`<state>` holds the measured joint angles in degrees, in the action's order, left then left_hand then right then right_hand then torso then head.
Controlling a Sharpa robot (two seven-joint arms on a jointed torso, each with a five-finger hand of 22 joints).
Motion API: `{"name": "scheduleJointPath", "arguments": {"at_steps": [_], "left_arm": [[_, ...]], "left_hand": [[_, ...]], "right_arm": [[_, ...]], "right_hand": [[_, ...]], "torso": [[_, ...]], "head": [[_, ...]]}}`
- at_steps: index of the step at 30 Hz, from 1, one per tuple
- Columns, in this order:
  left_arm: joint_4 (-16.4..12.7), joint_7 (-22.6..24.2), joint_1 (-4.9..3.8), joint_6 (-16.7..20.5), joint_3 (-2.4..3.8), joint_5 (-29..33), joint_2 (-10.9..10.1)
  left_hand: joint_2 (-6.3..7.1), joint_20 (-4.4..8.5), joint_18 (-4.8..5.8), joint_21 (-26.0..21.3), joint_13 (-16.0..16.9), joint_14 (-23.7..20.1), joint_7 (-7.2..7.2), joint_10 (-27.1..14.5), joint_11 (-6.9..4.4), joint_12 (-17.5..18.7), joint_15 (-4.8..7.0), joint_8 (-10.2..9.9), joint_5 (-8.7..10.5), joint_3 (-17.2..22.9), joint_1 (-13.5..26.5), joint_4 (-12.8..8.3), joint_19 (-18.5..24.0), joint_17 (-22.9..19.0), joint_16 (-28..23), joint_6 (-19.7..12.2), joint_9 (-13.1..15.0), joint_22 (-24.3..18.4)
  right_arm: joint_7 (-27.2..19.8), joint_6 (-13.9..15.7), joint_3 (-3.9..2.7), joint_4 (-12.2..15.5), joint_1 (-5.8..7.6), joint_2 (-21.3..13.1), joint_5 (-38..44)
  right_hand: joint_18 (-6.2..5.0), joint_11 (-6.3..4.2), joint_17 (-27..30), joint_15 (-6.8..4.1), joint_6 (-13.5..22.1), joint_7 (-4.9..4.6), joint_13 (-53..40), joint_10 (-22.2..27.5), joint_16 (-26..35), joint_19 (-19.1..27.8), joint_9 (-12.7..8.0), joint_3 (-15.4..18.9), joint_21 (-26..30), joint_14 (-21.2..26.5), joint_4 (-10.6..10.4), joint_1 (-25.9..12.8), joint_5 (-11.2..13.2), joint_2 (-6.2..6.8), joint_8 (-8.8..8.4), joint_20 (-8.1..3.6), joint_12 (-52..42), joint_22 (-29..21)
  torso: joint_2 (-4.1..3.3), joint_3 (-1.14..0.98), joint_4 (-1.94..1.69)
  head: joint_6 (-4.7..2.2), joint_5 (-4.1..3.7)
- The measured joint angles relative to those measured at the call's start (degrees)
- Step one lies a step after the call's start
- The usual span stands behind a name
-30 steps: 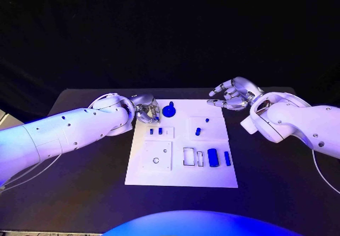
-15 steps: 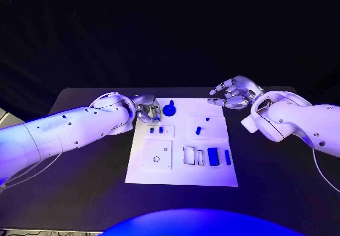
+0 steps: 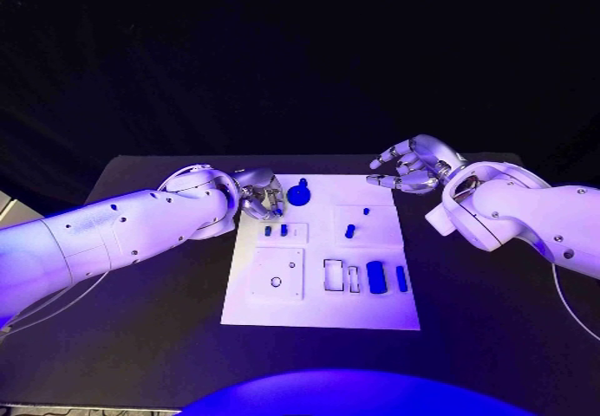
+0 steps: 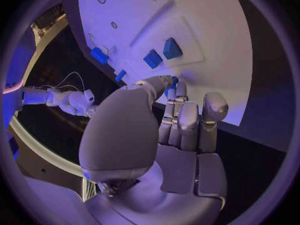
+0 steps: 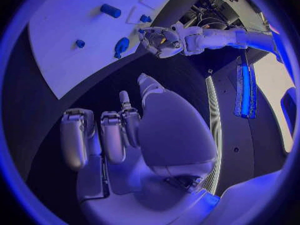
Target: Assemble the parts on the task board
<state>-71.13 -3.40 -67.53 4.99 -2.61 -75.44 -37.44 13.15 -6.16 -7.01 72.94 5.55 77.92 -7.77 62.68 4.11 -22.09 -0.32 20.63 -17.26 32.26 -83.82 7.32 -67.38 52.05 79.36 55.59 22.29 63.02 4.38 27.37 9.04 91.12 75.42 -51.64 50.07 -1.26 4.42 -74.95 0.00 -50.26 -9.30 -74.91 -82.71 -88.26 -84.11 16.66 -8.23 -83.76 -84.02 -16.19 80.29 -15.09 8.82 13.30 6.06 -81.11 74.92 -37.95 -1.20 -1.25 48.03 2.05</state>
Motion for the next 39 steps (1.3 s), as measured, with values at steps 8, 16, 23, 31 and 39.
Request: {"name": "scheduleJointPath", "arguments": {"at_steps": [8, 16, 23, 31, 39], "left_arm": [[0.6, -0.4, -0.04, -0.3, -0.17, -0.1, 0.6], [1.1, -0.8, -0.06, -0.4, -0.27, -0.3, 1.1], [1.1, -0.9, -0.07, -0.5, -0.29, -0.7, 1.2], [1.1, -1.0, -0.09, -0.8, -0.29, -0.9, 1.2], [1.1, -0.8, -0.06, -0.8, -0.28, -0.8, 1.1]], "left_hand": [[-0.11, 0.0, -0.01, 0.0, 0.0, 0.0, 0.01, 0.0, 0.0, 0.1, 0.0, -0.1, 0.0, 0.2, 0.1, -0.2, 0.0, 0.0, 0.0, 0.0, 0.1, 0.0], [-0.24, 0.0, -0.01, 0.0, 0.0, 0.0, 0.02, 0.0, 0.0, 0.4, 0.0, -0.2, 0.0, 0.1, 0.2, -0.1, 0.0, 0.1, 0.0, 0.0, 0.1, 0.2], [-0.23, 0.0, -0.01, 0.0, 0.0, 0.0, 0.19, 0.2, 0.2, 0.4, 0.0, -0.2, 0.0, 0.3, 0.2, -0.3, 0.0, 0.1, 0.0, 0.2, 0.0, 0.2], [-0.23, 0.0, -0.02, 0.0, 0.0, 0.2, 0.06, 0.4, 0.0, 0.6, 0.21, -0.4, 0.0, 0.3, 0.2, -0.3, 0.0, 0.0, 0.0, 0.4, 0.0, 0.2], [0.07, 0.0, -0.02, 0.0, 0.0, 0.2, 0.06, 0.5, 0.05, 1.4, 0.21, -0.7, 0.0, 0.3, 0.5, -0.6, 0.0, -0.2, 0.0, 0.4, 0.0, 0.2]], "right_arm": [[0.0, 0.0, 0.0, 0.0, 0.0, 0.0, 0.0], [0.0, 0.0, 0.0, 0.0, 0.0, 0.0, 0.0], [0.0, 0.0, 0.0, -0.1, 0.0, 0.0, 0.0], [0.1, -0.1, 0.0, -0.1, -0.01, 0.0, 0.0], [0.1, -0.1, 0.0, -0.2, -0.01, 0.0, 0.0]], "right_hand": [[0.0, 0.0, 0.0, 0.0, 0.0, 0.0, 0.0, 0.0, 0.0, 0.0, 0.0, 0.0, 0.0, 0.0, 0.0, 0.0, 0.0, 0.0, 0.0, 0.0, 0.0, 0.0], [0.0, 0.0, 0.0, 0.0, 0.0, 0.0, 0.0, 0.0, 0.0, 0.0, 0.0, 0.0, 0.0, 0.0, 0.0, 0.0, 0.0, 0.0, 0.0, 0.0, 0.0, 0.0], [0.0, 0.0, 0.0, 0.0, 0.0, 0.0, 0.0, 0.0, 0.0, 0.0, 0.0, 0.0, 0.0, 0.0, 0.0, 0.0, 0.0, 0.0, 0.0, 0.0, 0.0, 0.0], [0.0, 0.0, 0.0, 0.0, 0.0, 0.0, 0.0, 0.0, 0.0, 0.0, 0.0, 0.0, 0.0, 0.0, 0.0, 0.0, 0.0, 0.0, 0.0, 0.0, 0.0, 0.0], [0.0, 0.0, 0.0, 0.0, 0.0, 0.0, 0.0, 0.0, 0.0, 0.0, 0.0, 0.0, 0.1, 0.0, 0.0, 0.0, 0.0, 0.0, 0.02, 0.0, 0.0, 0.0]], "torso": [[-0.06, 0.01, 0.04], [-0.06, 0.0, 0.03], [-0.05, 0.0, 0.03], [0.01, 0.02, -0.01], [0.03, 0.03, -0.02]], "head": [[-0.02, -0.15], [0.08, -0.2], [0.15, -0.24], [0.23, -0.26], [0.09, -0.18]]}}
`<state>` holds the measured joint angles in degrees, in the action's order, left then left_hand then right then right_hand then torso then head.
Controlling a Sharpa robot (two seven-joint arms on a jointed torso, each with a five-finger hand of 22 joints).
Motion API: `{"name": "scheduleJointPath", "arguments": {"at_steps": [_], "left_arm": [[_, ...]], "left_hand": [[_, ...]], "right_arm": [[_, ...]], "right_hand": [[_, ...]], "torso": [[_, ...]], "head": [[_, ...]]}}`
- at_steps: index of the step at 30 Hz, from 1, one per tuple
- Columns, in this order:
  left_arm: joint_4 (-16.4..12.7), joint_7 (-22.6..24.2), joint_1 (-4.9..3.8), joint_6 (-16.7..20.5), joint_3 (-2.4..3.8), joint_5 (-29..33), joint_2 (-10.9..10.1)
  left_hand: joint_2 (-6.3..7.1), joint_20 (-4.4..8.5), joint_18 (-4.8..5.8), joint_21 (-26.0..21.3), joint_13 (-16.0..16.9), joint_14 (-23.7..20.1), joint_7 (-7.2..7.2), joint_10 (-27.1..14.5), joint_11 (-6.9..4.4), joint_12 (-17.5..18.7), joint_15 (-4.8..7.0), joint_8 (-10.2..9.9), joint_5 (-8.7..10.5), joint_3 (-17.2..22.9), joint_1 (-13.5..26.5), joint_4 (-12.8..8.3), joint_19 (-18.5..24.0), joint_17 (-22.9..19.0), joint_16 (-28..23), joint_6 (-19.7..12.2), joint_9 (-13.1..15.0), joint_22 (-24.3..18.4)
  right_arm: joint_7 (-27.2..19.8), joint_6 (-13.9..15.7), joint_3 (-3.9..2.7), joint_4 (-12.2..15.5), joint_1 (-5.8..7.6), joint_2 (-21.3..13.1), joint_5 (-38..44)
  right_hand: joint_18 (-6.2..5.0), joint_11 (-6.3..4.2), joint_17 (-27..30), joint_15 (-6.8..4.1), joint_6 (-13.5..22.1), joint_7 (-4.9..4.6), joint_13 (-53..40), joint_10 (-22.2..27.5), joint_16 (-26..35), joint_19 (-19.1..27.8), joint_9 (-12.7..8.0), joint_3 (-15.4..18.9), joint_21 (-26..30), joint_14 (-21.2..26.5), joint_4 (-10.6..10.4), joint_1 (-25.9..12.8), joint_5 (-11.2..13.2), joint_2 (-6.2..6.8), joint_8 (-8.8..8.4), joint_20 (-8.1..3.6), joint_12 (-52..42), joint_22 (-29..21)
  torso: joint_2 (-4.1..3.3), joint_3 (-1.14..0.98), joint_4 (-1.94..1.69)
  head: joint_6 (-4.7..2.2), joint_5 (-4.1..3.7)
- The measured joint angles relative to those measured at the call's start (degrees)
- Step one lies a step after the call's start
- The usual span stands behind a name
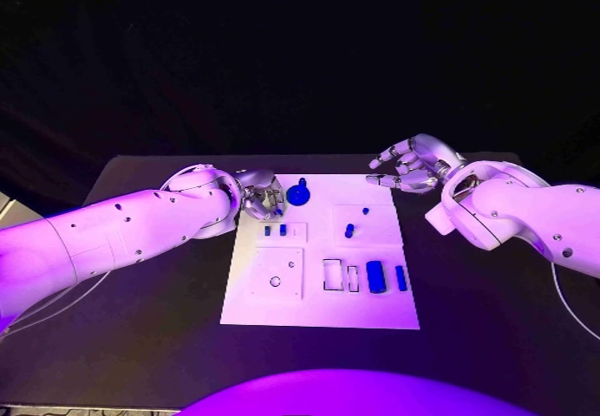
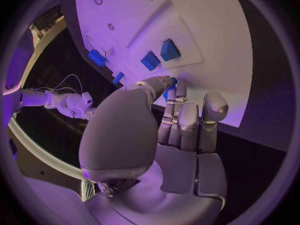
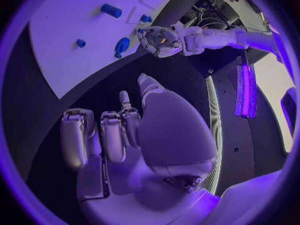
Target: Assemble the parts on the task board
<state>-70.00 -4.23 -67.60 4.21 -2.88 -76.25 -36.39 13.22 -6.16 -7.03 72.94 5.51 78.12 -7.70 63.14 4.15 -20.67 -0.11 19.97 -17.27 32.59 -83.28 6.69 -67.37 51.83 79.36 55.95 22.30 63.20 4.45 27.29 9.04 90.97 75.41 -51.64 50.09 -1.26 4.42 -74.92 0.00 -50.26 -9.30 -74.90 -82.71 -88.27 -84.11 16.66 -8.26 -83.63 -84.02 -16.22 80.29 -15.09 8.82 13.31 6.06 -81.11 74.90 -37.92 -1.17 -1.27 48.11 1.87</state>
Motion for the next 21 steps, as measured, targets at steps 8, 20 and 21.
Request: {"name": "scheduleJointPath", "arguments": {"at_steps": [8, 20, 21], "left_arm": [[0.0, 0.1, 0.16, 0.0, -0.17, 0.2, -0.1], [0.0, 0.0, 0.29, 0.0, -0.25, 0.3, -0.2], [0.0, 0.0, 0.29, 0.0, -0.25, 0.3, -0.2]], "left_hand": [[0.59, 0.0, 0.0, 0.0, 0.0, 0.2, -0.78, 0.4, 0.36, 1.4, -0.21, -2.2, -0.03, 0.5, 0.6, -0.5, 0.0, -0.3, 0.0, -1.9, -0.5, 0.0], [1.06, -0.21, -0.01, 0.0, 0.0, 0.0, -1.24, 0.7, 0.72, 2.7, -0.43, -4.3, -0.03, 1.0, 1.1, -1.0, -0.2, -0.5, 0.0, -4.0, -1.1, -0.1], [1.02, -0.21, -0.01, 0.0, 0.1, 0.0, -1.29, 0.8, 0.77, 2.7, -0.43, -4.3, -0.03, 1.1, 1.2, -1.1, -0.2, -0.5, 0.0, -4.0, -1.1, -0.1]], "right_arm": [[0.0, 0.0, 0.0, 0.0, -0.02, 0.0, 0.0], [0.0, 0.0, 0.0, -0.1, -0.06, 0.0, 0.0], [0.0, 0.0, 0.0, -0.1, -0.06, 0.0, 0.0]], "right_hand": [[0.0, 0.0, 0.0, 0.0, 0.0, 0.0, 0.0, 0.0, 0.0, 0.0, 0.0, -0.2, 0.2, 0.0, -0.2, 0.0, 0.0, 0.0, 0.21, 0.0, 0.0, 0.0], [0.0, 0.0, 0.0, 0.0, 0.0, 0.0, 0.0, 0.0, 0.0, 0.0, 0.0, -0.2, 0.2, 0.0, -0.2, 0.0, 0.0, 0.0, 0.21, 0.0, 0.0, 0.0], [0.0, 0.0, 0.0, 0.0, 0.0, 0.0, 0.0, 0.0, 0.0, 0.0, 0.0, -0.2, 0.2, 0.0, -0.2, 0.0, 0.0, 0.0, 0.21, 0.0, 0.0, 0.0]], "torso": [[0.0, 0.01, 0.0], [-0.02, 0.01, 0.03], [-0.02, 0.01, 0.03]], "head": [[-0.06, 0.05], [-0.09, 0.12], [-0.1, 0.12]]}}
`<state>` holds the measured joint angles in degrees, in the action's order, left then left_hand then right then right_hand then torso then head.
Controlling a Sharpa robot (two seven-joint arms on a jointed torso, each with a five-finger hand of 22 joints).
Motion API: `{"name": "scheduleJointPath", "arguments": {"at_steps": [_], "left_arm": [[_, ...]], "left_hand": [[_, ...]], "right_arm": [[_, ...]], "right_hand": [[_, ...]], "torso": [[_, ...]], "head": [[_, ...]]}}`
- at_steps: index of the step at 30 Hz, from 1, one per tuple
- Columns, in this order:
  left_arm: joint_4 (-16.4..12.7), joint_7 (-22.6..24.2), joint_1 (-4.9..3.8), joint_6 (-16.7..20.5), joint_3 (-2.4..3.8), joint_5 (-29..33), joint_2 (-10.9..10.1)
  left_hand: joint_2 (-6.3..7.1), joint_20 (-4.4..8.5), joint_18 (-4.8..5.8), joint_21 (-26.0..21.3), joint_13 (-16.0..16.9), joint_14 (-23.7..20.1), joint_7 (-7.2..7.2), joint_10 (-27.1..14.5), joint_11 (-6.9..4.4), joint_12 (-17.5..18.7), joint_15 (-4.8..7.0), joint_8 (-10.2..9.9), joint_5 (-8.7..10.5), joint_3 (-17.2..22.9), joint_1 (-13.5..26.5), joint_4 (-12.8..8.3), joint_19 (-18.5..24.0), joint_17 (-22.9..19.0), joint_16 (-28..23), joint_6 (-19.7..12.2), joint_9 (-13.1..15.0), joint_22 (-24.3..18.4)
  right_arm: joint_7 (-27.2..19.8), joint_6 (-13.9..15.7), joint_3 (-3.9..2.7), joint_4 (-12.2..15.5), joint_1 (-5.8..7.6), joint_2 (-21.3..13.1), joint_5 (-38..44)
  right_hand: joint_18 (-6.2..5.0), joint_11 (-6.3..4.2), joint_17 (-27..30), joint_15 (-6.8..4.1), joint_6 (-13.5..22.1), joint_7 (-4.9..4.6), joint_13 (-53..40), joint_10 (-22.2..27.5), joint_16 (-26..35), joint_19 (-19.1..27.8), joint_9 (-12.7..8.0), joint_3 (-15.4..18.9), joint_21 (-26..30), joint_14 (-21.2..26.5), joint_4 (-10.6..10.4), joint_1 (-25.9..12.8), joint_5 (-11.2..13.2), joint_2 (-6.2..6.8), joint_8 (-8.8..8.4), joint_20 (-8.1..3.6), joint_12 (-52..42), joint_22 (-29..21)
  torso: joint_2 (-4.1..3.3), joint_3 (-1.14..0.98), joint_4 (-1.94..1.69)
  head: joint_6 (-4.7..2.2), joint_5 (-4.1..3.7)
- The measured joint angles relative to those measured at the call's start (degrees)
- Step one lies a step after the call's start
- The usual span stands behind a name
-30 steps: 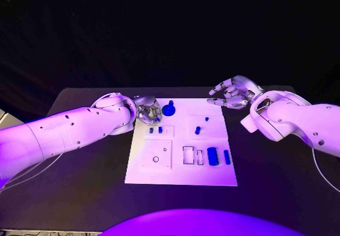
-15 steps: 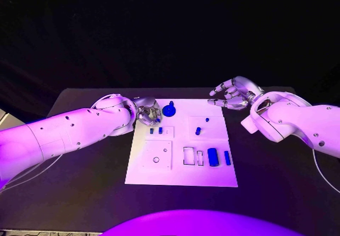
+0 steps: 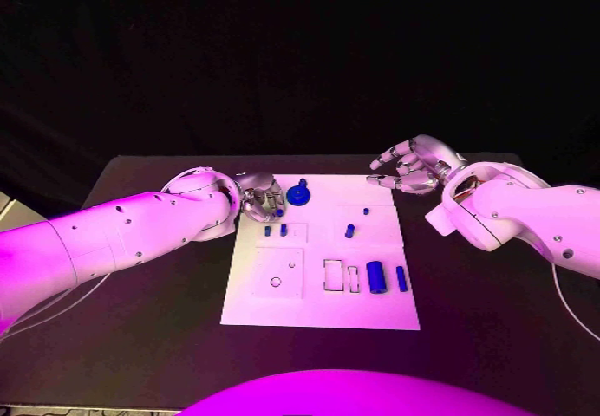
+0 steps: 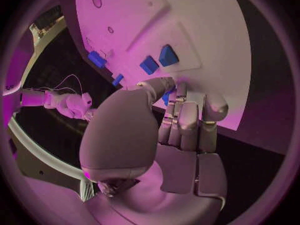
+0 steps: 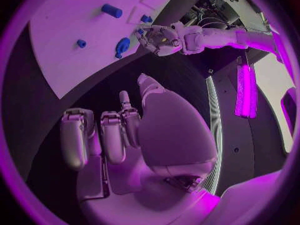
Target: Assemble the parts on the task board
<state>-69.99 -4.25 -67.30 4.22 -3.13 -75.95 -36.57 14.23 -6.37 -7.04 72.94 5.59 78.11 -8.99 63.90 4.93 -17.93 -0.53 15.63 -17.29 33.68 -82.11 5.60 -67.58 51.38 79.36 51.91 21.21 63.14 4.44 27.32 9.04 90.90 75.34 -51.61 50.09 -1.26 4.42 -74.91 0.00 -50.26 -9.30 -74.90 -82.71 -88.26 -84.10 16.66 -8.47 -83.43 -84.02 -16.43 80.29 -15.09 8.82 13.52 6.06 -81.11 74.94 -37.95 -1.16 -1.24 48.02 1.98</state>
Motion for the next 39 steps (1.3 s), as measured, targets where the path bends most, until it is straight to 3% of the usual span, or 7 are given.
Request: {"name": "scheduleJointPath", "arguments": {"at_steps": [13, 21, 24, 29, 34, 36, 39], "left_arm": [[0.0, -0.2, 0.03, 0.0, 0.0, 0.1, -0.3], [-0.1, -0.3, 0.05, 0.1, 0.07, 0.1, -0.9], [-0.2, -0.3, 0.05, 0.2, 0.11, 0.2, -1.4], [-0.5, -0.4, 0.06, 0.4, 0.24, 0.3, -2.4], [-1.2, -0.4, 0.07, 1.2, 0.88, 1.2, -3.9], [-1.5, 0.0, 0.07, 1.8, 1.29, 2.7, -4.6], [-2.4, 1.4, 0.04, 2.9, 1.83, 7.6, -6.1]], "left_hand": [[0.26, 0.0, 0.0, 0.0, 0.3, 0.2, -0.42, 0.4, 0.39, 0.8, -0.2, -1.5, 0.0, 0.2, 0.6, -0.2, 0.0, -0.2, 0.0, -2.1, -0.5, 0.0], [0.48, 0.0, -0.01, 0.0, 0.7, 0.2, -0.42, 0.7, 0.09, 1.6, -0.2, -3.7, 0.0, 0.2, 0.8, -0.5, 0.0, -0.3, 0.0, -4.9, -1.2, 0.0], [0.65, -0.12, -0.01, 0.0, 0.8, 0.2, -0.27, 0.7, 0.09, 2.3, -0.23, -4.7, 0.0, 0.1, 1.0, -0.7, 0.1, -0.6, 0.0, -6.6, -1.6, -0.4], [0.78, -0.41, 0.0, -0.4, 0.8, 0.0, 0.08, 0.5, 0.1, 3.1, -0.41, -5.5, 0.0, -0.2, 1.1, -0.9, 0.4, -1.0, 0.0, -8.1, -2.1, -0.9], [0.78, -0.51, 0.0, -0.9, 0.8, -0.3, 0.17, -0.6, 0.4, 3.8, -0.73, -5.6, 0.0, -0.5, 1.1, -0.8, 1.0, -1.6, 0.0, -8.4, -2.3, -1.5], [0.78, -0.64, 0.0, -2.4, 0.8, -2.2, -0.64, -0.9, 0.65, 4.2, -0.93, -5.0, 0.0, -0.5, 1.1, -0.8, 3.0, -5.0, -1.6, -7.2, -2.2, -3.5], [0.4, -1.1, -0.92, -5.4, 1.0, -5.5, -1.27, -1.6, 1.33, 4.5, -1.34, -3.4, 0.0, 0.2, 0.7, -1.5, 6.7, -11.2, -4.5, -4.6, -1.9, -7.5]], "right_arm": [[0.0, 0.1, 0.0, 0.0, -0.02, 0.0, 0.0], [0.0, 0.0, 0.0, -0.3, -0.03, 0.0, 0.0], [0.0, -0.1, 0.0, -0.8, -0.03, 0.0, 0.0], [0.0, -0.4, 0.02, -1.7, -0.04, -0.1, 0.6], [-0.2, -1.8, 0.02, -3.1, -0.14, 0.0, 3.8], [-0.2, -2.6, 0.04, -3.6, -0.3, 0.2, 6.0], [-0.2, -4.0, 0.09, -4.1, -0.72, 0.6, 10.8]], "right_hand": [[0.0, 0.0, 0.0, 0.0, 0.0, 0.0, 0.0, 0.0, 0.0, 0.0, 0.0, 0.0, 0.0, 0.0, 0.0, 0.0, 0.0, 0.0, 0.0, 0.0, 0.0, 0.0], [0.0, -0.07, 0.0, 0.0, 0.0, 0.02, 0.0, 1.2, 0.5, 0.0, -0.1, 0.0, 1.0, 0.0, 0.0, 0.0, 0.0, 0.0, 0.0, 0.0, 1.5, 0.0], [-0.94, -0.14, 0.0, 0.09, 0.6, 0.18, 4.4, 8.1, 2.3, 0.0, -0.1, -0.7, 4.7, 0.1, 0.1, 0.4, 0.0, 0.38, 0.0, 0.0, 10.9, 0.0], [-1.8, 0.36, 0.0, -0.12, 0.9, 0.34, 24.7, 19.2, 5.1, 1.6, -0.1, -2.6, 10.0, -0.1, -0.1, 1.2, 0.0, 1.21, 0.69, -0.72, 34.1, 0.0], [-1.81, 0.39, 0.5, -0.33, 0.4, 0.37, 41.9, 21.5, 6.2, 1.8, -0.2, -8.4, 11.3, 0.1, 0.3, 4.9, 0.0, 3.71, 0.88, -0.7, 53.6, 0.0], [-1.8, 0.37, 0.5, -0.33, -0.1, 0.3, 46.1, 21.6, 6.2, 1.6, -0.3, -10.4, 11.3, 0.1, 0.3, 5.8, 0.0, 4.62, 0.88, -0.57, 58.0, 0.0], [-1.8, 0.29, 0.5, -0.19, -1.2, 0.51, 51.7, 21.3, 6.2, 1.4, -0.3, -13.0, 11.3, 0.0, 0.5, 6.3, 0.0, 5.5, 0.88, -0.36, 63.6, 0.0]], "torso": [[-0.03, -0.02, 0.01], [-0.03, 0.0, 0.04], [-0.02, 0.02, 0.03], [0.03, 0.03, 0.0], [0.05, 0.03, 0.0], [0.05, 0.03, 0.0], [0.04, 0.0, 0.04]], "head": [[-0.04, 0.01], [-0.07, -0.03], [-0.11, -0.1], [-0.15, -0.14], [-0.37, -0.2], [-0.49, -0.26], [-0.72, -0.62]]}}
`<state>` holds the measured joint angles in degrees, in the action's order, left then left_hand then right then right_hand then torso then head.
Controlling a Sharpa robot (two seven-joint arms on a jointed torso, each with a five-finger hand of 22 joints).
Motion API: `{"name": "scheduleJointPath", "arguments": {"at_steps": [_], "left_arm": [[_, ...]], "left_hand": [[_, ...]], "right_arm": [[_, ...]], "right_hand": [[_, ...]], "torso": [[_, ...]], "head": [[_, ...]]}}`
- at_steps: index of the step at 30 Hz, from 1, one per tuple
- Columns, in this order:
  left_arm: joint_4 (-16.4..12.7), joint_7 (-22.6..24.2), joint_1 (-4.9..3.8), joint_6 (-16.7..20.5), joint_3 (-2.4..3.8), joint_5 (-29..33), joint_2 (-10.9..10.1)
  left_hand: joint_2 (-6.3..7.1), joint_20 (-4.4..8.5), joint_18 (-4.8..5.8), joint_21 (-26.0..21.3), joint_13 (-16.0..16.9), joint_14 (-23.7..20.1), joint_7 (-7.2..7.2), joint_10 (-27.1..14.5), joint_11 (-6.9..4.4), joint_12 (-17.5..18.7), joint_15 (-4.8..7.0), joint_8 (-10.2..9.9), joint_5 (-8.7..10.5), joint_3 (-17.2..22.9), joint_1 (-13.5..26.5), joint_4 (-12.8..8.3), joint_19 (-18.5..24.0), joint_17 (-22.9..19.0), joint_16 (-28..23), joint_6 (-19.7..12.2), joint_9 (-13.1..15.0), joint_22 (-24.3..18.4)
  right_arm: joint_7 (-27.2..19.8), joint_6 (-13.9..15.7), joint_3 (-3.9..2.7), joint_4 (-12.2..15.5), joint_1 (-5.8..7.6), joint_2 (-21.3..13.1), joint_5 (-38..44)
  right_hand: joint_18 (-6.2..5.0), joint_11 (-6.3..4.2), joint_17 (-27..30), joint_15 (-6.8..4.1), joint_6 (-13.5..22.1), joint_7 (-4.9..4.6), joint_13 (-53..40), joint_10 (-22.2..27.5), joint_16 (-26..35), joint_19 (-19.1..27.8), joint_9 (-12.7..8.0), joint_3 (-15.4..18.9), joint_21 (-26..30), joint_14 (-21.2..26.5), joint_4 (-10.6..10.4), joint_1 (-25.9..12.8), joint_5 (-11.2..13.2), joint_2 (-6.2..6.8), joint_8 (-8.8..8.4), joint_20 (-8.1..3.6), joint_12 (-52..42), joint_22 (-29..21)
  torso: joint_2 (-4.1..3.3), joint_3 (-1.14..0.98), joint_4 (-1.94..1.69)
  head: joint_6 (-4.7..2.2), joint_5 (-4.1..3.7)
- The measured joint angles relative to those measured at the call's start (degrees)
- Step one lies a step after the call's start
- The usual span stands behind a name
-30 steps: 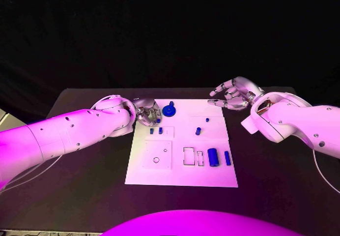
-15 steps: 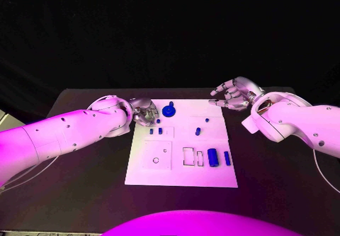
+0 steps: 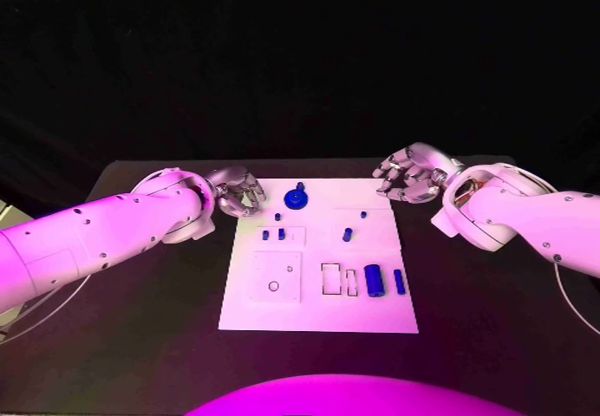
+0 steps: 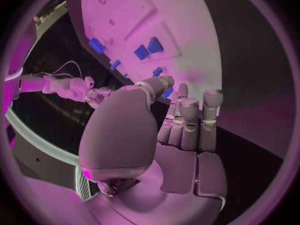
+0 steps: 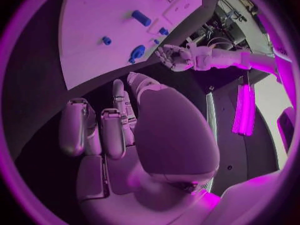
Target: Assemble the parts on the task board
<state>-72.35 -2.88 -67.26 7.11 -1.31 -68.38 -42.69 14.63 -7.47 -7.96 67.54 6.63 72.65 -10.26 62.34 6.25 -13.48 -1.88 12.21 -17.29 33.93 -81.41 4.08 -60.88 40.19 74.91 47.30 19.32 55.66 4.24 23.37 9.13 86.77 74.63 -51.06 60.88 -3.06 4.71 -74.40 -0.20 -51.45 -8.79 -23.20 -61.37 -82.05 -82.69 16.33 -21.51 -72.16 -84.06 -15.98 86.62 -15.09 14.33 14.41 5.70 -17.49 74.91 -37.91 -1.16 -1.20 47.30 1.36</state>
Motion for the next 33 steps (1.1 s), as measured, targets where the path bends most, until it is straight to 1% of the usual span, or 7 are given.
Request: {"name": "scheduleJointPath", "arguments": {"at_steps": [2, 4, 5, 10, 16, 22, 33], "left_arm": [[-0.8, 1.8, -0.02, 0.7, 0.22, 5.0, -1.2], [-1.9, 3.9, -0.02, 1.1, 0.36, 10.8, -2.5], [-2.6, 5.5, -0.02, 1.1, 0.43, 15.1, -3.3], [-5.7, 12.3, -0.02, 0.5, 0.56, 32.0, -6.0], [-8.4, 18.5, -0.01, -1.5, 0.6, 46.1, -8.2], [-9.7, 21.5, 0.0, -2.8, 0.61, 52.4, -9.0], [-10.7, 23.6, 0.0, -3.9, 0.61, 56.5, -9.5]], "left_hand": [[-0.01, -0.07, -0.33, -1.6, 0.4, -1.6, -0.21, 0.1, 0.12, -0.5, -0.21, 0.8, 0.0, 0.2, 0.0, -0.2, 2.2, -3.0, -1.3, 1.3, 0.1, -2.3], [-0.34, -0.33, -2.04, -5.9, 0.7, -6.0, -0.59, -0.5, 0.65, -1.2, -0.48, 1.1, 0.0, 0.3, 0.3, -0.3, 7.2, -10.2, -5.3, 1.8, 0.1, -7.5], [-0.53, -0.53, -2.24, -7.6, 1.0, -8.0, -0.6, -1.1, 0.81, -1.6, -0.58, 1.1, 0.0, 0.1, 0.5, -0.5, 9.0, -12.4, -7.3, 1.8, 0.0, -9.2], [-1.05, -0.96, -2.23, -11.0, 1.7, -11.3, -0.61, -2.0, 1.02, -3.2, -0.94, 1.3, 0.0, -1.0, 1.1, -0.9, 11.4, -15.2, -11.8, 1.8, -0.5, -11.4], [-1.36, -1.02, -2.22, -13.1, 2.1, -12.5, -0.82, -2.6, 1.12, -4.0, -1.24, 1.8, 0.0, -2.1, 1.4, -0.8, 12.1, -16.3, -14.1, 2.0, -0.7, -12.7], [-1.36, -1.22, -2.22, -13.7, 2.2, -12.8, -0.82, -2.6, 1.12, -4.2, -1.11, 1.9, 0.0, -2.4, 1.4, -0.8, 12.3, -16.6, -14.6, 2.0, -0.8, -13.0], [-1.36, -1.23, -2.22, -14.0, 2.2, -13.0, -0.81, -2.8, 1.33, -4.4, -1.31, 1.9, 0.0, -2.7, 1.4, -0.8, 12.3, -16.9, -15.1, 2.0, -0.9, -13.3]], "right_arm": [[0.1, -0.8, 0.02, -0.3, -0.3, 0.4, 3.6], [0.2, -1.3, 0.03, -0.6, -0.61, 0.8, 7.0], [0.3, -1.7, 0.03, -0.9, -0.82, 1.1, 9.4], [1.5, -2.9, 0.09, -1.9, -1.64, 2.3, 18.1], [3.2, -4.3, 0.15, -3.3, -2.62, 4.0, 25.9], [4.4, -5.4, 0.2, -4.1, -3.49, 5.5, 29.9], [5.6, -7.0, 0.2, -6.3, -4.29, 7.7, 32.8]], "right_hand": [[0.0, 0.22, 0.0, 0.07, -0.8, 0.01, 2.6, -0.4, 0.0, -0.1, 0.0, -1.1, 0.0, -0.1, 0.2, -0.5, 0.0, 0.59, 0.0, 0.08, 2.5, 0.0], [0.0, 0.22, 0.0, 0.27, -1.0, 0.0, 4.2, -0.4, 0.0, -0.1, 0.0, -1.6, 0.0, 0.1, 0.4, -0.7, 0.0, 0.77, 0.0, 0.08, 4.0, 0.0], [0.0, 0.23, 0.0, 0.29, -1.3, -0.05, 5.1, -0.4, 0.0, -0.1, 0.0, -1.8, 0.3, 0.1, 0.5, -0.8, 0.0, 0.94, 0.0, 0.07, 4.8, 0.0], [-0.01, 0.24, 0.3, 0.29, -1.7, 0.1, 8.3, -0.4, 0.0, 0.2, 0.0, -2.5, 2.0, 0.1, 1.2, -0.9, 0.0, 1.41, 0.0, 0.2, 7.4, 0.0], [-0.91, 0.02, 0.6, 0.16, -2.2, 0.46, 10.3, 0.3, 0.2, 0.6, 0.0, -3.1, 2.3, 0.0, 1.8, -1.0, 0.0, 1.6, -0.29, -0.26, 8.6, 0.0], [-0.92, -0.7, 1.3, -0.35, -2.7, 0.93, 11.7, -0.5, 0.6, 0.4, 0.0, -4.1, 2.3, -0.1, 2.3, -1.0, 0.0, 1.6, -0.29, -0.9, 9.3, 0.0], [-0.91, -0.51, 2.6, -0.35, -3.3, 1.08, 13.3, -2.1, 1.3, 0.3, 0.2, -5.6, 1.9, -0.1, 2.6, -1.0, 0.0, 1.6, -0.29, -1.0, 9.8, 0.0]], "torso": [[-0.03, -0.01, 0.03], [-0.06, -0.03, 0.04], [-0.08, -0.04, 0.04], [-0.11, -0.02, -0.03], [-0.11, 0.04, -0.11], [-0.07, 0.09, -0.15], [-0.07, 0.12, -0.13]], "head": [[-0.19, -0.51], [-0.35, -0.98], [-0.43, -1.3], [-0.74, -2.96], [-0.87, -3.67], [-0.83, -3.91], [-0.83, -3.83]]}}
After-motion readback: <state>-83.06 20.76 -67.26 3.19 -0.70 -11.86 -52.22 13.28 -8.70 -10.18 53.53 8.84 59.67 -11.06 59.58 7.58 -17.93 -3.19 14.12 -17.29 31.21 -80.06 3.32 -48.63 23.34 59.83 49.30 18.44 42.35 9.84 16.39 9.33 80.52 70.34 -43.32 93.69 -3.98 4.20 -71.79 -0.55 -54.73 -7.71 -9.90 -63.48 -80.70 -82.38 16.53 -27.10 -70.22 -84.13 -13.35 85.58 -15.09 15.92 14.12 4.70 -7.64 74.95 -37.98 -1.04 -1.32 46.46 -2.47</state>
